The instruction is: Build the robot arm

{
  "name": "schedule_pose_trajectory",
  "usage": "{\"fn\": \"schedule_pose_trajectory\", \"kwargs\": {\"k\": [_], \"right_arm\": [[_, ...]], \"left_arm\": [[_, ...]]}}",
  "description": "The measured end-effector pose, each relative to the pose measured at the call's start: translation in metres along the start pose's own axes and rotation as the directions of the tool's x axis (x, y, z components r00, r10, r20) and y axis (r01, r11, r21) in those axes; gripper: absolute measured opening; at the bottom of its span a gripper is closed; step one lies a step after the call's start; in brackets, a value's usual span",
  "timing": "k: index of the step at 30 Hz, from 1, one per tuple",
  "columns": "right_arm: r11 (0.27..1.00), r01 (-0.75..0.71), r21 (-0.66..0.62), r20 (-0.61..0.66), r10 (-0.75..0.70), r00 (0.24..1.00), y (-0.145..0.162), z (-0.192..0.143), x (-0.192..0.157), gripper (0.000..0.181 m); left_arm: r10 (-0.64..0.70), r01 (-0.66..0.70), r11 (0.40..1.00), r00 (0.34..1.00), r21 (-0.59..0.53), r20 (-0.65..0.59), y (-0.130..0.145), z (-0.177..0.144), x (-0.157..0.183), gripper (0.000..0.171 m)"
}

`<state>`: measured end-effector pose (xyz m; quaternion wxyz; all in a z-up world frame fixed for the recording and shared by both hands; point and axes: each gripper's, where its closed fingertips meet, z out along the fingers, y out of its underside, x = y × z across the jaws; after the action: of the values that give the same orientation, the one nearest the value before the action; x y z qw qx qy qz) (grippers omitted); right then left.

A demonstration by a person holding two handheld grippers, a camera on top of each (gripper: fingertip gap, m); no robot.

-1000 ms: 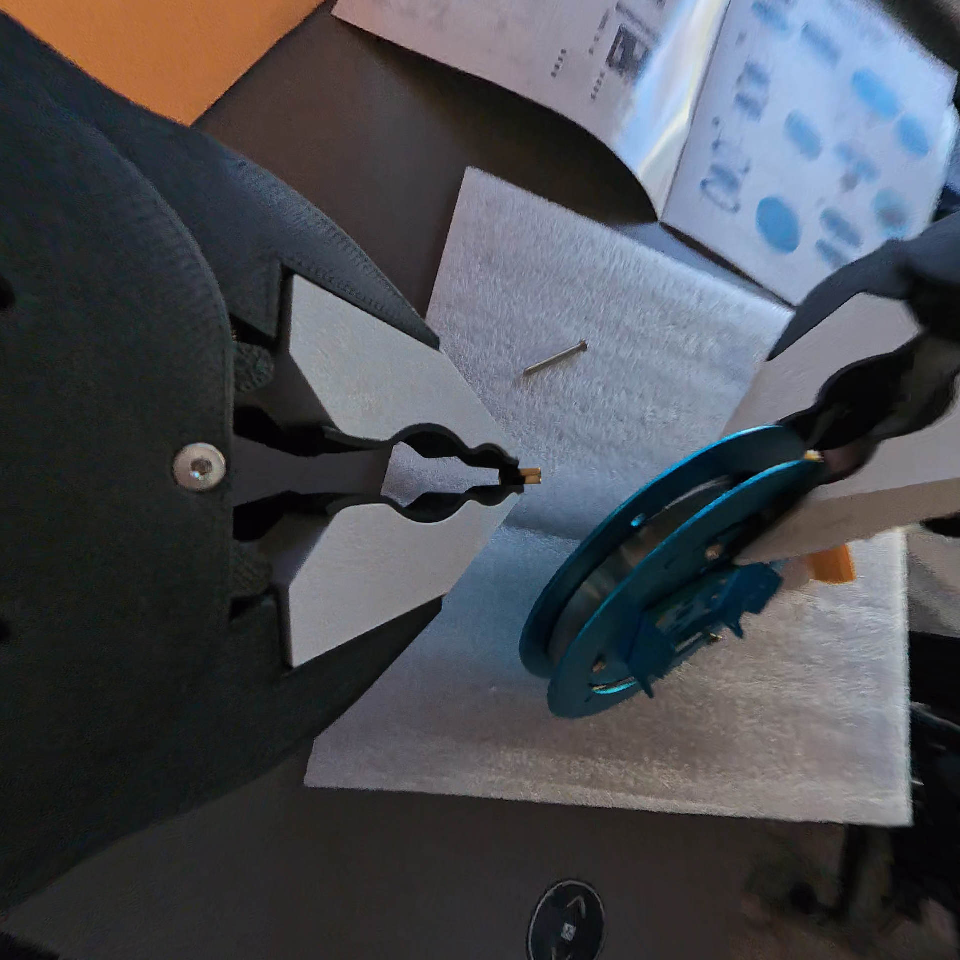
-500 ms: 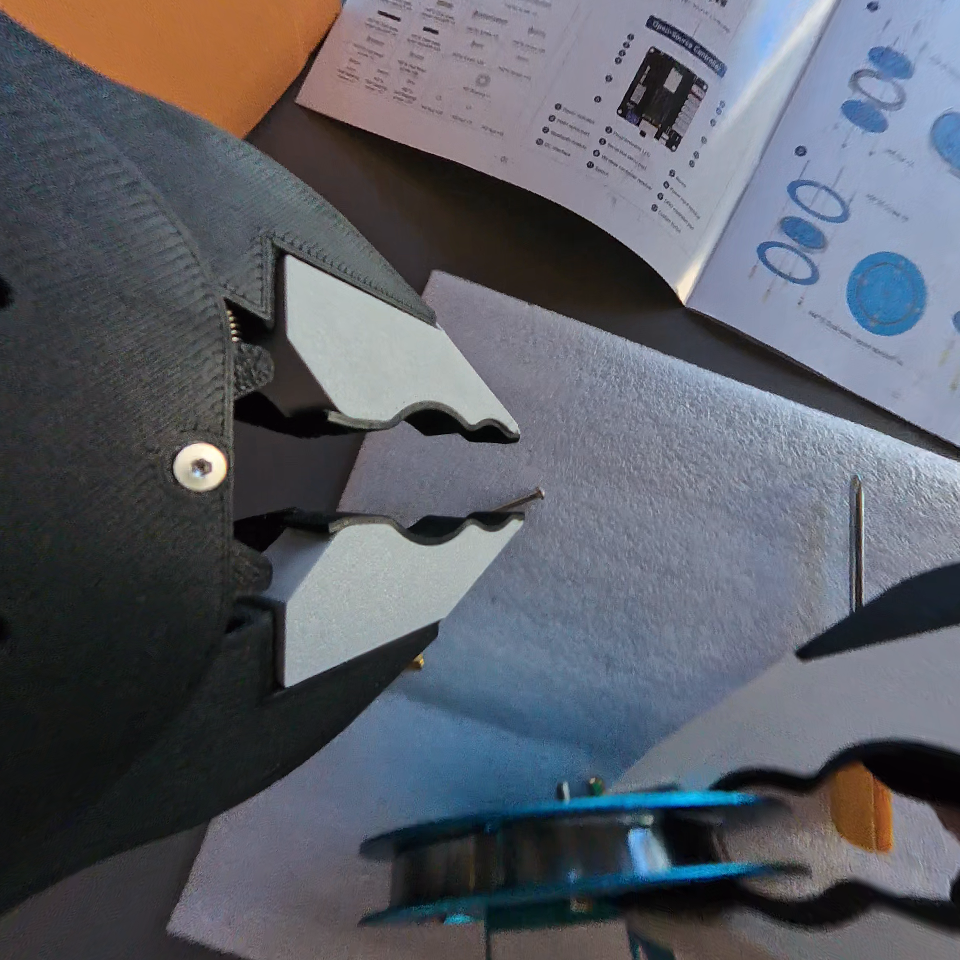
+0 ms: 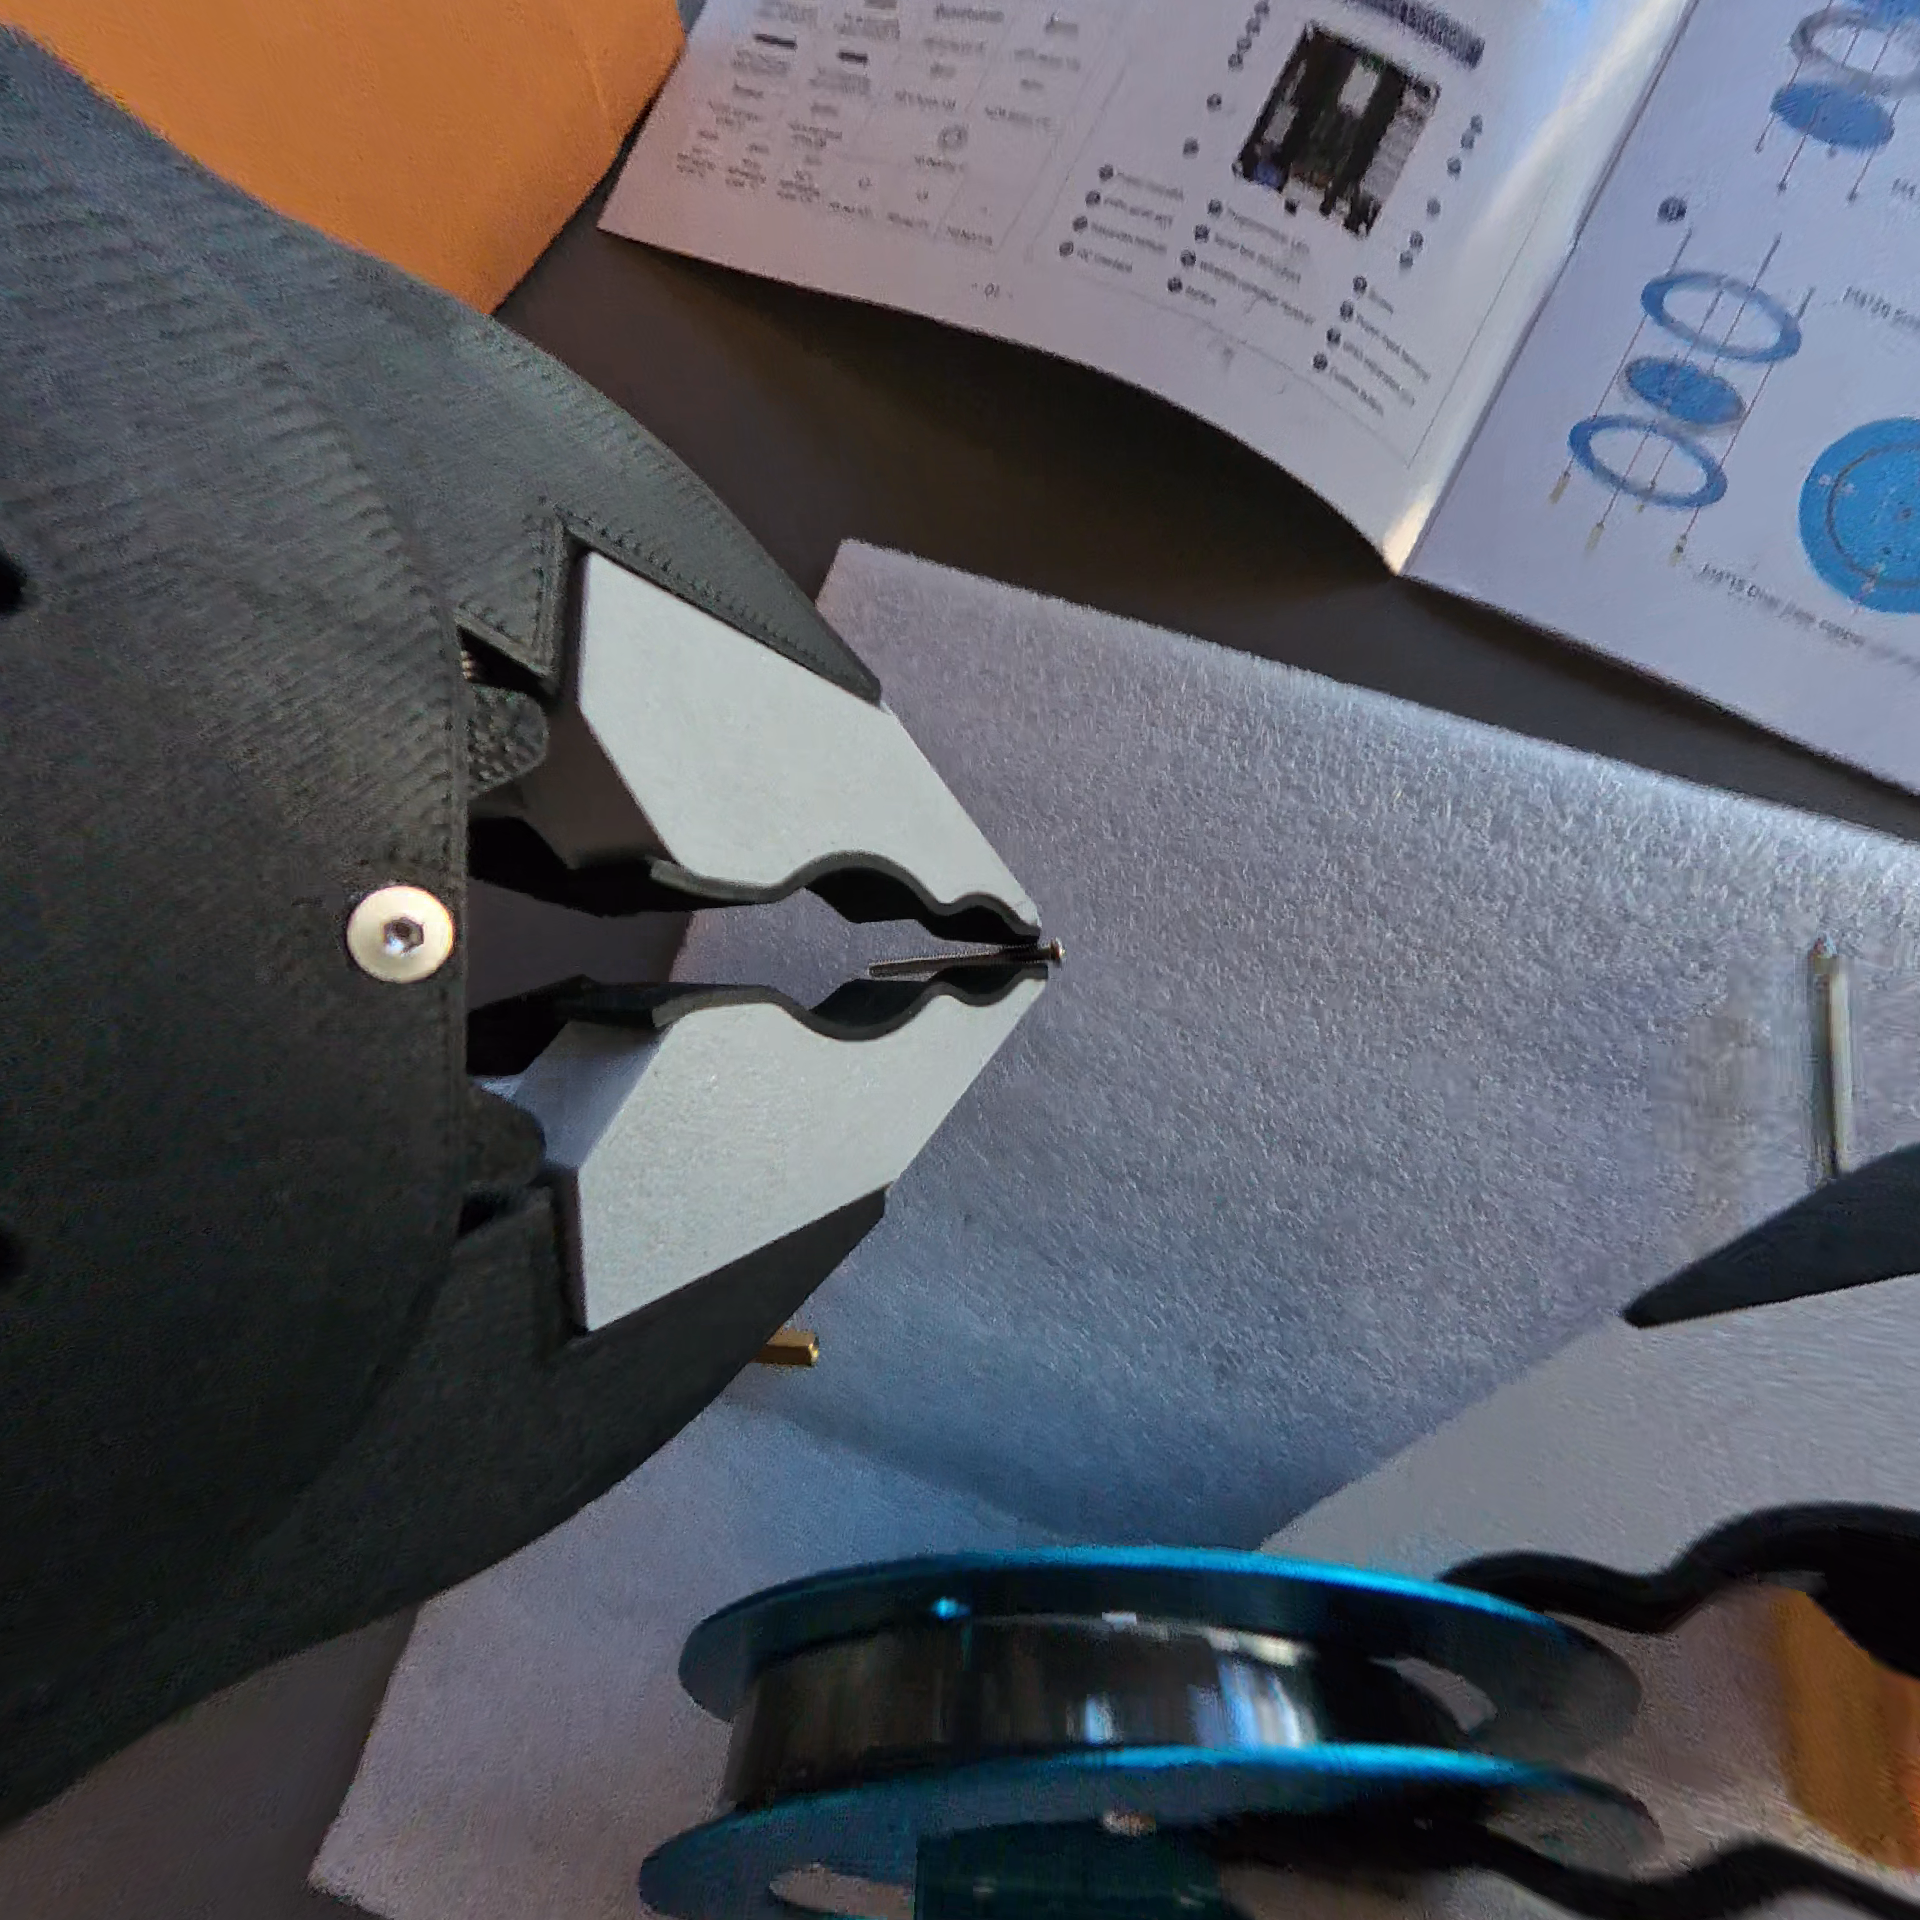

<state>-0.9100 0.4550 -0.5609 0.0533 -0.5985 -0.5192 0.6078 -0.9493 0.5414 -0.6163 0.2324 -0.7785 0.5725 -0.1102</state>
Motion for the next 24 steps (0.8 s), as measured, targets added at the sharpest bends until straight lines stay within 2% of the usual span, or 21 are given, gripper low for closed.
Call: {"fn": "schedule_pose_trajectory", "kwargs": {"k": [4, 7, 8, 10, 13, 15, 17, 22, 24], "right_arm": [[1.0, -0.03, -0.005, 0.018, 0.03, 0.999, 0.0, 0.001, 0.003, 0.012], [0.999, -0.05, -0.014, 0.023, 0.05, 0.998, 0.0, 0.002, 0.004, 0.012], [0.998, -0.063, -0.014, 0.028, 0.063, 0.998, 0.0, 0.003, 0.004, 0.012], [0.994, -0.108, -0.013, 0.041, 0.108, 0.993, 0.0, 0.003, 0.006, 0.012], [0.984, -0.176, -0.022, 0.061, 0.177, 0.982, 0.0, 0.005, 0.009, 0.012], [0.978, -0.207, -0.036, 0.074, 0.21, 0.975, 0.001, 0.006, 0.011, 0.012], [0.969, -0.242, -0.054, 0.075, 0.245, 0.967, 0.001, 0.007, 0.013, 0.012], [0.963, -0.258, -0.075, 0.071, 0.263, 0.962, 0.002, 0.009, 0.013, 0.012], [0.965, -0.252, -0.07, 0.068, 0.257, 0.964, 0.003, 0.009, 0.012, 0.012]], "left_arm": [[-0.076, 0.07, 0.981, 0.997, 0.181, 0.025, -0.013, -0.02, -0.006, 0.001], [-0.14, 0.134, 0.929, 0.99, 0.346, -0.007, -0.025, -0.041, -0.002, 0.002], [-0.15, 0.146, 0.895, 0.988, 0.421, -0.023, -0.031, -0.053, 0.001, 0.002], [-0.13, 0.143, 0.785, 0.989, 0.603, -0.065, -0.05, -0.083, 0.015, 0.002], [-0.014, 0.059, 0.614, 0.998, 0.787, -0.065, -0.067, -0.123, 0.047, 0.001], [0.085, -0.063, 0.584, 0.996, 0.81, 0.016, -0.066, -0.127, 0.065, 0.0], [0.166, -0.19, 0.595, 0.98, 0.781, 0.112, -0.06, -0.12, 0.075, 0.001], [0.306, -0.365, 0.581, 0.926, 0.728, 0.22, -0.048, -0.111, 0.093, 0.001], [0.323, -0.401, 0.623, 0.914, 0.672, 0.246, -0.038, -0.105, 0.091, 0.0]]}}
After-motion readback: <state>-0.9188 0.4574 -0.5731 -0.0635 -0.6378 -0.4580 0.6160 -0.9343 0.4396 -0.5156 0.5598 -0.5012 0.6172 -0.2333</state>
